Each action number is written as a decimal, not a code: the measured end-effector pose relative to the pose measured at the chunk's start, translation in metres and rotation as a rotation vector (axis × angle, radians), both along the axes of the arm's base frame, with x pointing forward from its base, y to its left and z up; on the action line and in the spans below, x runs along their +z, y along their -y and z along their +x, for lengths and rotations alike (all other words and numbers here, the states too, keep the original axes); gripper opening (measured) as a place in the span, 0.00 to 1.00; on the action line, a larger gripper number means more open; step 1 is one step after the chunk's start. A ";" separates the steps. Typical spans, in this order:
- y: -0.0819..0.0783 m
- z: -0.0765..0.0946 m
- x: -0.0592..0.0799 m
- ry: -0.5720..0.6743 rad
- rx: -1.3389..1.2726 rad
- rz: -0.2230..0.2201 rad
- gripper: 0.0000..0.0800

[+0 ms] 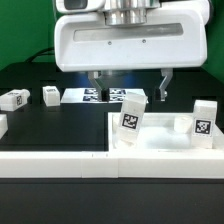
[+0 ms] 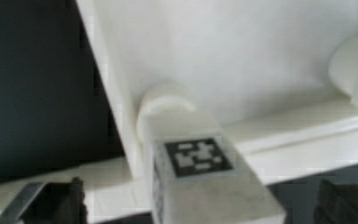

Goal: Assemble square table

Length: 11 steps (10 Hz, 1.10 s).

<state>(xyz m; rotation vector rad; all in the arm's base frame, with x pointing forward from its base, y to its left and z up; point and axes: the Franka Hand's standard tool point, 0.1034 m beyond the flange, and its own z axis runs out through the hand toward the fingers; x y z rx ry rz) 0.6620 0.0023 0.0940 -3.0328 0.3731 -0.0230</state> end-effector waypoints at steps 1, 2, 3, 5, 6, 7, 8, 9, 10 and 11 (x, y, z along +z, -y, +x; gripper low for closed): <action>-0.003 0.001 -0.005 -0.068 0.005 0.013 0.81; 0.000 0.006 -0.012 -0.098 0.006 0.017 0.81; 0.001 0.009 -0.013 -0.076 0.005 0.011 0.81; 0.001 0.009 -0.013 -0.077 -0.024 0.011 0.66; 0.001 0.009 -0.013 -0.077 -0.024 0.011 0.49; 0.005 0.010 -0.013 -0.079 -0.051 0.000 0.49; 0.006 0.010 -0.013 -0.088 -0.155 -0.002 0.37; 0.006 0.009 -0.013 -0.094 -0.233 -0.003 0.37; 0.006 0.009 -0.013 -0.098 -0.273 -0.003 0.37; 0.006 0.009 -0.013 -0.105 -0.364 -0.004 0.37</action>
Offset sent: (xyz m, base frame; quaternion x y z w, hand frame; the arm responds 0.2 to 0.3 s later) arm 0.0000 0.0000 0.0000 0.0000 0.0000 0.0000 1.0000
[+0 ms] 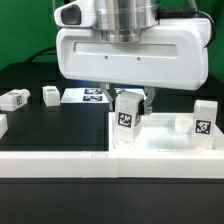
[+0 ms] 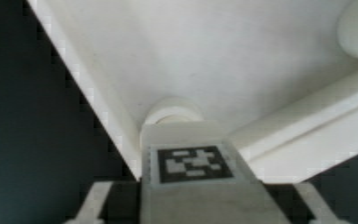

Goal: Assemble square table

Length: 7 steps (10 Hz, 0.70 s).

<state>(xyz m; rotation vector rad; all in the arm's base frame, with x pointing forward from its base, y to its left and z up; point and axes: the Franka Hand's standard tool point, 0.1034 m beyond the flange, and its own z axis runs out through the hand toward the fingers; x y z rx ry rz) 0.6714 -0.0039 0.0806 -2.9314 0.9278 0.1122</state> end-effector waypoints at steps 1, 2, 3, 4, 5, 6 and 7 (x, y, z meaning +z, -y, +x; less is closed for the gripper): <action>0.000 0.000 -0.001 -0.003 -0.098 -0.001 0.37; 0.005 -0.001 -0.002 0.012 -0.231 -0.001 0.37; 0.007 -0.003 -0.003 0.033 -0.360 0.017 0.37; 0.009 -0.005 -0.004 0.053 -0.558 0.045 0.37; 0.008 -0.006 -0.004 0.058 -0.727 0.079 0.37; 0.007 -0.005 -0.005 0.059 -0.889 0.128 0.37; 0.006 -0.004 -0.005 0.039 -0.984 0.135 0.37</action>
Offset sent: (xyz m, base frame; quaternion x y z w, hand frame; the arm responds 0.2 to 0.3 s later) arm -0.0340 0.0000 -0.0199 0.0880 -0.0241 0.4066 0.9090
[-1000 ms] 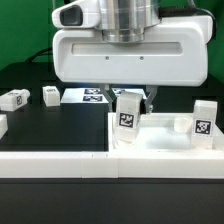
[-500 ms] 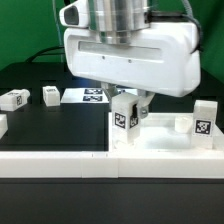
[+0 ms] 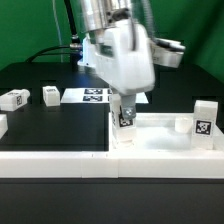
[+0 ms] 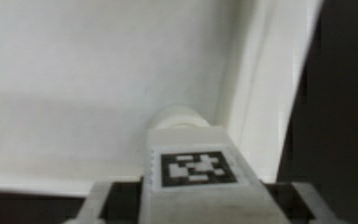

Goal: Assemble square table

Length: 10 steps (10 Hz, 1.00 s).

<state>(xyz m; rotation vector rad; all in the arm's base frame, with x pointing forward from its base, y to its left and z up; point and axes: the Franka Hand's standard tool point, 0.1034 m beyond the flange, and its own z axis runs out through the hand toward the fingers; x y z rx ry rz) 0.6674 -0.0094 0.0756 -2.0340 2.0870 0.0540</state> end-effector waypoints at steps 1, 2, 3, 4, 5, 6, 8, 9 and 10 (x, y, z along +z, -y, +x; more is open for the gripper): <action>-0.002 0.002 0.000 -0.020 -0.113 0.016 0.37; -0.005 0.002 -0.002 -0.036 -0.194 0.027 0.37; -0.008 0.003 -0.002 -0.039 -0.205 0.028 0.37; -0.008 0.003 -0.002 -0.038 -0.204 0.028 0.37; -0.008 0.003 -0.002 -0.030 -0.154 0.020 0.37; -0.007 0.000 -0.001 -0.024 0.035 -0.008 0.51; -0.005 0.000 0.003 0.023 0.356 -0.058 0.78; -0.004 0.000 0.001 0.027 0.377 -0.062 0.78; -0.004 0.000 0.001 0.038 0.443 -0.071 0.81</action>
Offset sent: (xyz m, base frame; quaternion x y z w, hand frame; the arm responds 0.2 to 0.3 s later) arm 0.0000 0.0000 0.0000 0.0000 0.0000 0.0650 0.9979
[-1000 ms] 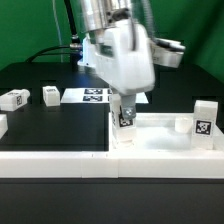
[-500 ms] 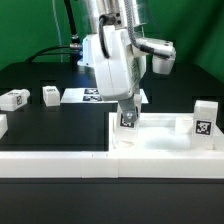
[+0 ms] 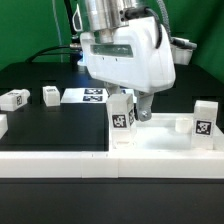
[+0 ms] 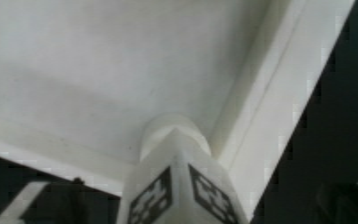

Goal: Assemble square table

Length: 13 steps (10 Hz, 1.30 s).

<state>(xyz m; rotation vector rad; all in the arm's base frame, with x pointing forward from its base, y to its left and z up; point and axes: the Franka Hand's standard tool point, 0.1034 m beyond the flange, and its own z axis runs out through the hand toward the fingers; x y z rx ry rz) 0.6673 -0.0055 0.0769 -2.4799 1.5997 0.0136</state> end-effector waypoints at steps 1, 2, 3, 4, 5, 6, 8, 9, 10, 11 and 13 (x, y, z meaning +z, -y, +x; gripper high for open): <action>0.001 0.000 0.000 0.014 0.084 -0.009 0.81; 0.002 -0.001 0.000 0.016 0.185 -0.027 0.81; 0.007 0.002 0.006 0.014 0.449 -0.079 0.81; 0.006 0.007 0.007 0.033 0.623 -0.117 0.81; 0.008 0.007 0.006 0.029 0.605 -0.116 0.81; 0.008 0.007 0.006 0.027 0.585 -0.115 0.75; 0.008 0.007 0.006 0.022 0.549 -0.112 0.53; 0.007 0.007 0.006 0.014 0.490 -0.108 0.53; 0.010 0.006 0.006 0.001 0.399 -0.104 0.36; 0.010 0.006 0.005 -0.010 0.323 -0.100 0.36; 0.011 0.005 0.004 -0.038 0.083 -0.091 0.36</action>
Offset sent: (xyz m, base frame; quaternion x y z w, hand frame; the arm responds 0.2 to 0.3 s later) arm 0.0175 0.0109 0.0050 -0.0660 -0.0065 -0.5411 0.8384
